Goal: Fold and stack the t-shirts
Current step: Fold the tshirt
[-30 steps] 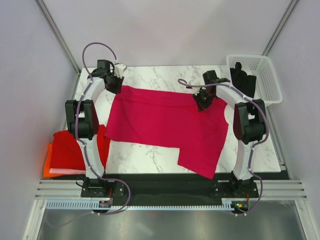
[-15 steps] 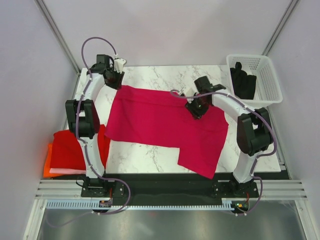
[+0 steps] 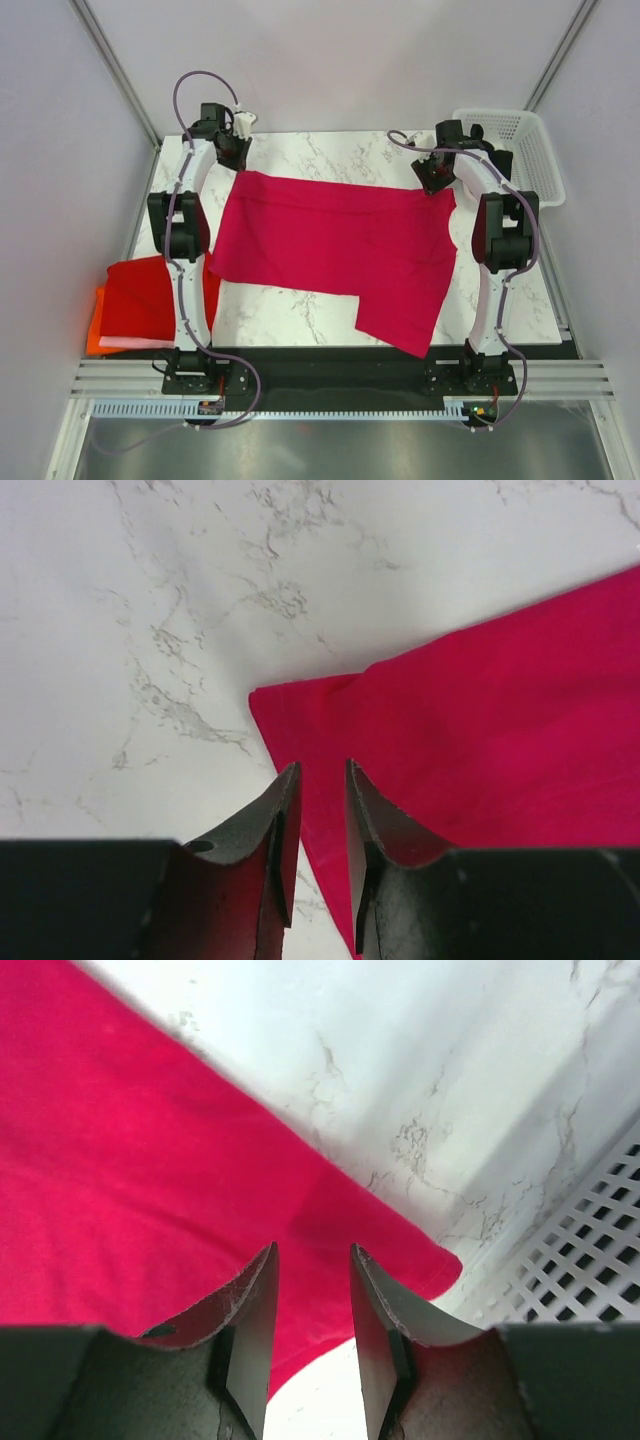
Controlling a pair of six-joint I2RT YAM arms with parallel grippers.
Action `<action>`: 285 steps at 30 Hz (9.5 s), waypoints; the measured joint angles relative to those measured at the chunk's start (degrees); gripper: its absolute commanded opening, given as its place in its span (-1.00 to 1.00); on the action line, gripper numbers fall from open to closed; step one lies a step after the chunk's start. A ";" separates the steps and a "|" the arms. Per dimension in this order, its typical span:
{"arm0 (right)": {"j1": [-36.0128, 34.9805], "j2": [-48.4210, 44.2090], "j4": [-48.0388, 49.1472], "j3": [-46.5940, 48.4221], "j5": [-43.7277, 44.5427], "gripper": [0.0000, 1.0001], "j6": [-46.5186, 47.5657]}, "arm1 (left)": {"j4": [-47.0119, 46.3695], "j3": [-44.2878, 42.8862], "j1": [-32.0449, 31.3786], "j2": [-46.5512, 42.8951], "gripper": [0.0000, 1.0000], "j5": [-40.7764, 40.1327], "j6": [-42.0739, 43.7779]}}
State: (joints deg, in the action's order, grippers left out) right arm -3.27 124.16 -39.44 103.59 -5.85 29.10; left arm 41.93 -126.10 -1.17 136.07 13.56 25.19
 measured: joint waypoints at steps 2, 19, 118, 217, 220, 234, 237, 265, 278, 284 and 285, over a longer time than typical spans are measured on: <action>0.50 1.73 -0.02 0.76 0.37 -0.18 -0.35 | 0.39 -0.02 -0.09 1.27 -0.39 0.00 0.02; 1.14 13.57 -0.85 13.73 5.75 -0.18 -0.85 | 2.12 -0.13 -0.85 6.75 -0.40 -1.22 0.09; -9.29 -51.80 -13.55 -68.37 -9.25 -1.00 60.76 | -0.63 48.09 4.35 -34.47 -0.05 -3.50 5.49; 1.22 -6.14 8.39 2.23 -1.77 -0.20 6.08 | 18.97 -0.70 3.04 -1.55 -0.32 2.95 4.61; 1.18 -5.33 8.68 2.40 -1.05 -0.11 5.14 | 19.04 -0.70 3.08 -1.42 -0.20 2.49 4.00; -2.10 -6.16 -3.13 -3.17 -12.76 -0.13 10.80 | 16.46 5.20 2.91 -4.13 -0.36 4.09 2.27; -4.39 -4.31 -5.64 -3.39 -14.03 -0.12 11.85 | 16.65 7.65 2.64 -3.96 -0.39 4.87 2.25; -6.27 4.68 -5.97 1.95 -11.28 -0.50 12.46 | 16.61 10.27 2.32 -2.71 -0.41 6.05 1.22; -8.11 4.96 0.17 2.84 -5.38 -0.81 11.72 | 16.57 11.04 2.27 -2.71 -0.40 6.05 1.22; -11.85 5.22 3.80 8.81 -0.98 -0.23 11.98 | 16.46 11.72 2.08 -2.93 -0.31 6.03 1.22; -12.59 5.25 5.33 9.60 0.57 -0.11 11.47 | 16.52 11.96 2.05 -3.08 -0.30 6.03 1.22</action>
State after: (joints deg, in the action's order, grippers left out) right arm -15.86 129.40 -34.11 113.19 -5.28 40.58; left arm 58.46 -114.15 0.89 132.99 19.59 26.41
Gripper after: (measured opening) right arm 0.287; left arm 0.334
